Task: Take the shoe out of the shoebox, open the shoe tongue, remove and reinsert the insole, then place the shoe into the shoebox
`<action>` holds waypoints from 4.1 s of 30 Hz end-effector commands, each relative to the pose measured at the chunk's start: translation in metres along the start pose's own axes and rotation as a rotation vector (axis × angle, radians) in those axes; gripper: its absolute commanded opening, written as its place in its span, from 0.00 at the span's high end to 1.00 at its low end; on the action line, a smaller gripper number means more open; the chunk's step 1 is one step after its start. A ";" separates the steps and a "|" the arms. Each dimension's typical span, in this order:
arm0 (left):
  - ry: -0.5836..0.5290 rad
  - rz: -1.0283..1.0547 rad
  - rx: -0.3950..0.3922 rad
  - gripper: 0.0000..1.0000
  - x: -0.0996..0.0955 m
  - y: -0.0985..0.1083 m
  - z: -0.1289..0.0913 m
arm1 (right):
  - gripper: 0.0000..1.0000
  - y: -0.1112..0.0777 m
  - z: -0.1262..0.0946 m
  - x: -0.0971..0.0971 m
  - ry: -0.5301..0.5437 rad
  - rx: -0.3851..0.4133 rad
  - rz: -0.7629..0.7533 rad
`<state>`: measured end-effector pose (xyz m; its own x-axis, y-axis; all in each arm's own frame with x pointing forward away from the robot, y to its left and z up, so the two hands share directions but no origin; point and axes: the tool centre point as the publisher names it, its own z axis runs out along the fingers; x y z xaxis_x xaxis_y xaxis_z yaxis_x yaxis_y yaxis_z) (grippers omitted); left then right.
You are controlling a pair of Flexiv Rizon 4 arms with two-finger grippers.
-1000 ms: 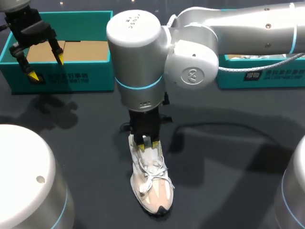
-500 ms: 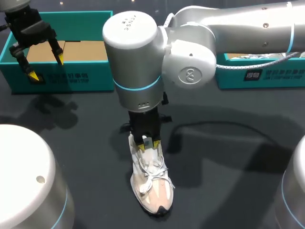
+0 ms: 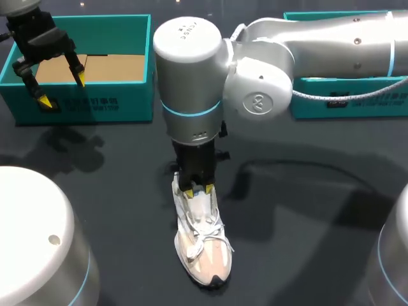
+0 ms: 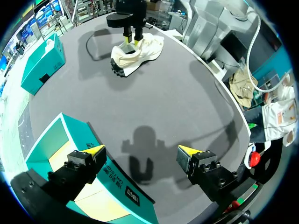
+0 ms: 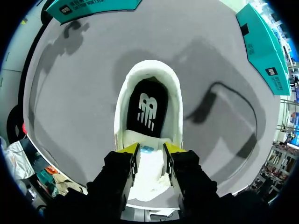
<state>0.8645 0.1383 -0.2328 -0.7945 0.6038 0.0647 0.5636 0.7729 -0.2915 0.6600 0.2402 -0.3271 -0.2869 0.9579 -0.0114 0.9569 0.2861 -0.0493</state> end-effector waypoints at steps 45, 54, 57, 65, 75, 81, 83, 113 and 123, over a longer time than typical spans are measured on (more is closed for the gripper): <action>0.001 0.000 -0.002 0.00 0.001 0.000 0.000 | 0.00 0.083 -0.046 -0.001 -0.250 -0.131 -1.413; 0.001 0.000 -0.002 0.00 0.001 0.000 0.000 | 0.00 0.096 -0.024 -0.009 -0.210 -0.141 -1.371; 0.001 0.000 -0.002 0.00 0.001 0.000 0.000 | 0.00 0.098 -0.015 -0.011 -0.211 -0.141 -1.373; 0.001 0.000 -0.002 0.00 0.001 0.000 0.000 | 0.00 0.102 0.006 -0.015 -0.196 -0.158 -1.382; 0.001 0.000 -0.002 0.00 0.001 0.000 0.000 | 0.00 0.111 0.034 -0.019 -0.133 -0.143 -1.375; 0.001 0.000 -0.002 0.00 0.001 0.000 0.000 | 0.16 0.114 0.039 -0.019 -0.114 -0.142 -1.385; 0.001 0.000 -0.002 0.00 0.001 0.000 0.000 | 0.27 0.114 0.039 -0.019 -0.110 -0.138 -1.393; 0.001 0.000 -0.002 0.00 0.001 0.000 0.000 | 1.00 0.100 -0.037 -0.045 -0.162 -0.153 -1.364; 0.001 0.000 -0.002 0.00 0.001 0.000 0.000 | 1.00 0.102 -0.116 -0.113 -0.194 -0.142 -1.342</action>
<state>0.8645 0.1383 -0.2328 -0.7945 0.6038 0.0648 0.5636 0.7729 -0.2914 0.7937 0.2006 -0.2603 -0.9810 -0.0678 -0.1817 -0.0578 0.9966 -0.0594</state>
